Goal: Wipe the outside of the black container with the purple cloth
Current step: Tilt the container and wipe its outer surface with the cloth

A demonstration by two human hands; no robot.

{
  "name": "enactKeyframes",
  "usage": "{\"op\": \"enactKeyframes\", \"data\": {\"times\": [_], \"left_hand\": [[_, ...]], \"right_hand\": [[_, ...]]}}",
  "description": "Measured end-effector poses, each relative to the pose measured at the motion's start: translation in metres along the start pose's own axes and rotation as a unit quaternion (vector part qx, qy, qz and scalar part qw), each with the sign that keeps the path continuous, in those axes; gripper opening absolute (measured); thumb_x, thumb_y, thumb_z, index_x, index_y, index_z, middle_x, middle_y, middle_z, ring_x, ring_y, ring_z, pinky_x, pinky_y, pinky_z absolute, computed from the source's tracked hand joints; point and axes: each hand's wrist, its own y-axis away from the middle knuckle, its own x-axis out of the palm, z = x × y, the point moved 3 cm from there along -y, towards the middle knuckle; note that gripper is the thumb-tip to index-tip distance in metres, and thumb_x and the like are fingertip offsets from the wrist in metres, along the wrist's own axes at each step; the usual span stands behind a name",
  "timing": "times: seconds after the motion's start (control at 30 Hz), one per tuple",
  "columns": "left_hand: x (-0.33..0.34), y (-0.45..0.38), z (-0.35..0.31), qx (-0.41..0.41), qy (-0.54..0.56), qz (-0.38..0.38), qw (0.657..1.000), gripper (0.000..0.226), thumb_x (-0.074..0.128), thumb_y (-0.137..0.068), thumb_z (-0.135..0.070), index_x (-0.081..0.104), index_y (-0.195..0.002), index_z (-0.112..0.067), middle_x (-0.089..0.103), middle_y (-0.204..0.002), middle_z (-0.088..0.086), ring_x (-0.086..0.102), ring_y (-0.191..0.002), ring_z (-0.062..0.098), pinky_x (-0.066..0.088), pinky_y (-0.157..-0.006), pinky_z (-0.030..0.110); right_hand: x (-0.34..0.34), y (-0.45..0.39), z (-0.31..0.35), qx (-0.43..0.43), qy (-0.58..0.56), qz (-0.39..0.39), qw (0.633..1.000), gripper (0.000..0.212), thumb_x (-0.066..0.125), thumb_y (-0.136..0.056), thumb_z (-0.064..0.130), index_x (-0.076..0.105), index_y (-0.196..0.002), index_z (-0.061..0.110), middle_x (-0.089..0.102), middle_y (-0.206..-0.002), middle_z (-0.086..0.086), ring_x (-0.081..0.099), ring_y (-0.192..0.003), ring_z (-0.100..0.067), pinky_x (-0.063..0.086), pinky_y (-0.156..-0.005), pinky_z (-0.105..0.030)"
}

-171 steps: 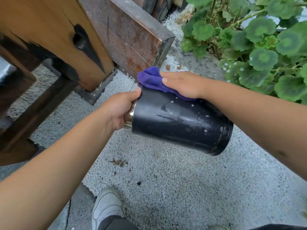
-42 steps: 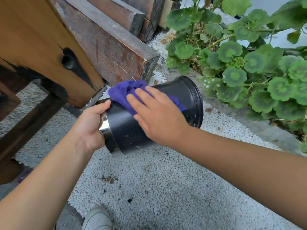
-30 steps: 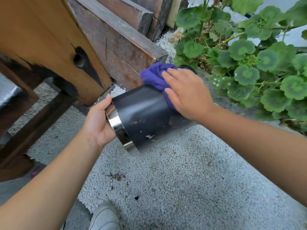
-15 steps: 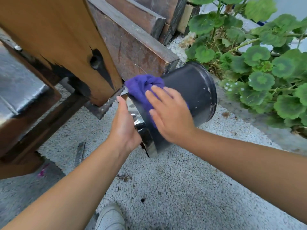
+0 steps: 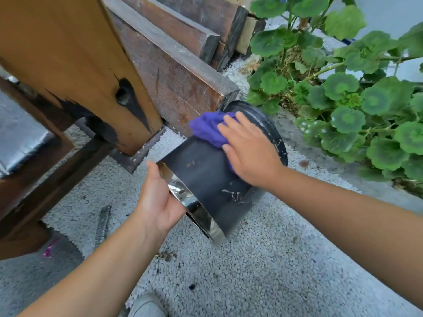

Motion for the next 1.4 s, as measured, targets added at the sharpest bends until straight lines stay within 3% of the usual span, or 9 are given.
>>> {"op": "enactKeyframes", "data": {"times": [0.23, 0.4, 0.5, 0.6, 0.73, 0.8, 0.93, 1.07, 1.4], "left_hand": [[-0.001, -0.005, -0.003, 0.013, -0.008, -0.017, 1.0, 0.083, 0.013, -0.097, -0.063, 0.081, -0.085, -0.017, 0.073, -0.113, 0.018, 0.07, -0.104, 0.039, 0.053, -0.084, 0.064], [-0.006, -0.01, -0.005, 0.012, -0.005, -0.035, 0.999, 0.075, 0.017, -0.097, -0.065, 0.067, -0.115, -0.011, 0.07, -0.118, 0.02, 0.068, -0.105, 0.043, 0.048, -0.088, 0.07], [-0.008, -0.014, -0.003, 0.003, 0.001, -0.026, 1.0, 0.08, 0.017, -0.095, -0.068, 0.068, -0.117, -0.009, 0.069, -0.12, 0.022, 0.067, -0.107, 0.044, 0.046, -0.091, 0.071], [-0.008, -0.014, -0.003, -0.01, 0.011, -0.01, 1.0, 0.085, 0.02, -0.093, -0.07, 0.077, -0.103, -0.007, 0.069, -0.119, 0.023, 0.067, -0.108, 0.041, 0.048, -0.097, 0.062], [-0.001, -0.006, -0.008, 0.012, -0.033, 0.041, 0.999, 0.042, 0.058, -0.085, -0.041, 0.077, -0.102, -0.007, 0.074, -0.111, 0.014, 0.071, -0.105, 0.025, 0.058, -0.088, 0.038], [-0.002, -0.002, -0.01, 0.008, -0.006, 0.058, 0.998, 0.043, 0.055, -0.085, -0.037, 0.075, -0.105, -0.005, 0.072, -0.114, 0.014, 0.069, -0.108, 0.025, 0.057, -0.091, 0.036], [-0.008, 0.007, -0.005, 0.026, 0.031, 0.048, 0.998, 0.068, 0.032, -0.095, -0.059, 0.061, -0.131, -0.011, 0.063, -0.133, 0.015, 0.061, -0.122, 0.029, 0.045, -0.104, 0.044], [-0.015, 0.025, 0.028, 0.005, 0.001, 0.07, 0.998, 0.074, 0.02, -0.098, -0.063, 0.045, -0.146, -0.013, 0.051, -0.147, 0.014, 0.047, -0.136, 0.031, 0.031, -0.113, 0.05], [-0.004, 0.02, 0.036, 0.002, -0.062, 0.002, 0.998, 0.058, 0.024, -0.105, -0.047, 0.052, -0.138, -0.01, 0.066, -0.13, 0.012, 0.065, -0.117, 0.027, 0.053, -0.097, 0.042]], "right_hand": [[0.001, 0.009, -0.059, 0.065, -0.028, -0.005, 0.998, 0.052, 0.045, -0.099, 0.024, 0.039, -0.145, 0.002, 0.035, -0.154, -0.019, 0.022, -0.146, -0.04, 0.022, -0.118, -0.051], [0.009, 0.011, -0.04, 0.065, -0.052, -0.029, 0.996, 0.053, 0.045, -0.095, 0.027, 0.044, -0.142, 0.002, 0.042, -0.151, -0.017, 0.03, -0.143, -0.038, 0.03, -0.113, -0.05], [0.01, 0.013, -0.016, 0.031, -0.052, -0.038, 0.997, 0.054, 0.048, -0.092, 0.029, 0.05, -0.138, 0.002, 0.048, -0.146, -0.018, 0.041, -0.137, -0.038, 0.04, -0.104, -0.052], [0.013, 0.018, 0.024, -0.047, -0.028, -0.04, 0.998, 0.054, 0.05, -0.089, 0.034, 0.053, -0.135, 0.005, 0.053, -0.142, -0.016, 0.048, -0.132, -0.034, 0.046, -0.094, -0.046], [0.031, 0.031, 0.082, -0.121, -0.037, -0.033, 0.991, 0.056, 0.051, -0.089, 0.046, 0.05, -0.138, 0.017, 0.051, -0.144, -0.008, 0.045, -0.132, -0.03, 0.04, -0.095, -0.044], [0.035, 0.033, 0.088, -0.107, -0.031, -0.044, 0.993, 0.054, 0.049, -0.092, 0.048, 0.048, -0.141, 0.025, 0.051, -0.145, -0.003, 0.045, -0.133, -0.025, 0.036, -0.098, -0.042], [0.03, 0.019, 0.064, -0.081, 0.022, -0.031, 0.996, 0.052, 0.047, -0.092, 0.045, 0.045, -0.141, 0.028, 0.049, -0.145, 0.005, 0.043, -0.132, -0.019, 0.035, -0.098, -0.038], [0.022, 0.0, 0.012, 0.019, 0.043, 0.002, 0.999, 0.055, 0.046, -0.093, 0.044, 0.041, -0.145, 0.024, 0.043, -0.151, 0.002, 0.037, -0.139, -0.024, 0.035, -0.106, -0.045], [0.013, -0.017, -0.033, 0.062, -0.061, 0.045, 0.995, 0.047, 0.044, -0.101, 0.034, 0.042, -0.147, 0.02, 0.038, -0.155, -0.004, 0.03, -0.145, -0.026, 0.027, -0.115, -0.047]]}}
